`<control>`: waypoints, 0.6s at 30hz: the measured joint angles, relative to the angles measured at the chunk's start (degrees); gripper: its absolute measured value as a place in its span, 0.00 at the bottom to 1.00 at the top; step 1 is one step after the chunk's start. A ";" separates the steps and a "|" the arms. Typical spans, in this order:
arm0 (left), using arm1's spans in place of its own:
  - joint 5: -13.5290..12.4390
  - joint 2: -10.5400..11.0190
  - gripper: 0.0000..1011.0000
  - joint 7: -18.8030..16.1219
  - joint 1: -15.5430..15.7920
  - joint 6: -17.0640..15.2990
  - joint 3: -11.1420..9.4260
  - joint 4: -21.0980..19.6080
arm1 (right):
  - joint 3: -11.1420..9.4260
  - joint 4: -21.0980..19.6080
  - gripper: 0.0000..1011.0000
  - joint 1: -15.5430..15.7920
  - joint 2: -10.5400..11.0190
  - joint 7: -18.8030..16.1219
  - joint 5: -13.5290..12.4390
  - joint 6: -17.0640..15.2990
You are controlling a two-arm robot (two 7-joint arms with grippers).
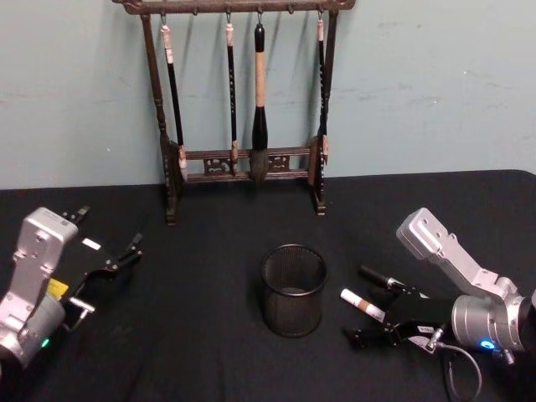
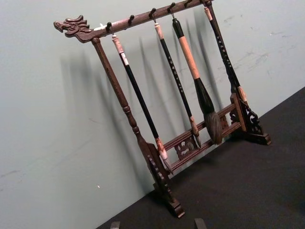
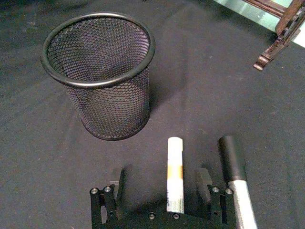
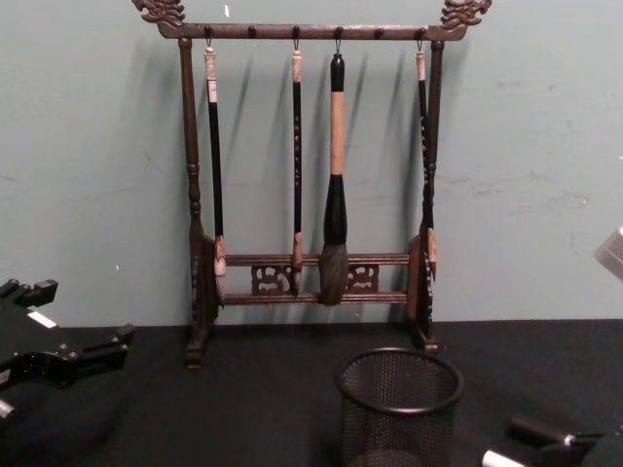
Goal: Pick up the water-based marker from the table and place it into the pen holder.
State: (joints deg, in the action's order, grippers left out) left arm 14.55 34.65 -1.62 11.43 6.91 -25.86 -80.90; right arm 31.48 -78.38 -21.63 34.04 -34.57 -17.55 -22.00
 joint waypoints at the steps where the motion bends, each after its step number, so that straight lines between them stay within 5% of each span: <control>1: 0.00 0.00 1.00 0.00 0.00 0.00 0.00 0.00 | 0.01 0.02 0.99 0.00 0.00 -0.01 -0.05 0.00; 18: 0.00 0.00 1.00 0.00 0.00 0.00 0.00 0.00 | 0.45 0.09 0.99 0.02 0.00 0.21 -0.33 -0.04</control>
State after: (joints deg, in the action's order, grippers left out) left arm 14.55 34.65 -1.62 11.43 6.91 -25.86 -80.90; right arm 31.93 -78.29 -21.61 34.04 -34.36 -17.88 -22.04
